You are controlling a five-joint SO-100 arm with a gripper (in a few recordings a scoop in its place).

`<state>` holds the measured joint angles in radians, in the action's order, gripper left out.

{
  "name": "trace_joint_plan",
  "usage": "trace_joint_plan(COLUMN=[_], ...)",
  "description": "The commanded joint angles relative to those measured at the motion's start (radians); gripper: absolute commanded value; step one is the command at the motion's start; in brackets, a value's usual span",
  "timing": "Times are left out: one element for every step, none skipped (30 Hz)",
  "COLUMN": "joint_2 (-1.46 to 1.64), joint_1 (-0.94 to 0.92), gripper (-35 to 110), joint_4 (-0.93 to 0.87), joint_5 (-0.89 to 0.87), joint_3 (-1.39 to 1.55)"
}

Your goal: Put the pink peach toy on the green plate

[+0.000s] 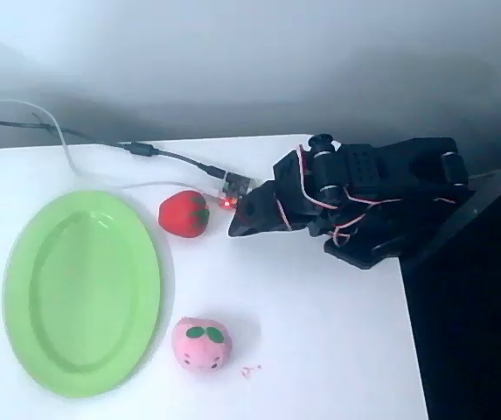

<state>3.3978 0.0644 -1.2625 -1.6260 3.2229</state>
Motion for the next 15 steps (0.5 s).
trace_joint_plan(joint_2=[0.018, 0.018, 0.018, 0.018, 0.018, 0.018, 0.018, 0.018, 0.018, 0.018, 0.018, 0.018, 0.018, 0.018, 0.015], joint_1=[-0.021, -0.026, -0.028, -0.025, -0.018, -0.014, -0.012, -0.009, -0.005, -0.002, -0.002, -0.003, -0.009, -0.012, -0.009], gripper=[0, 0, 0, 0, 0, 0, 0, 0, 0, 0, 0, 0, 0, 0, 0], joint_4=[-0.029, -0.029, -0.029, -0.029, -0.029, -0.029, -0.029, -0.029, -0.029, -0.029, -0.029, -0.029, -0.029, -0.028, -0.005], joint_5=[0.106, 0.106, 0.106, 0.106, 0.106, 0.106, 0.106, 0.106, 0.106, 0.106, 0.106, 0.106, 0.104, 0.104, 0.104], joint_3=[0.054, 0.054, 0.054, 0.054, 0.054, 0.054, 0.054, 0.054, 0.054, 0.054, 0.054, 0.054, 0.054, 0.054, 0.054])
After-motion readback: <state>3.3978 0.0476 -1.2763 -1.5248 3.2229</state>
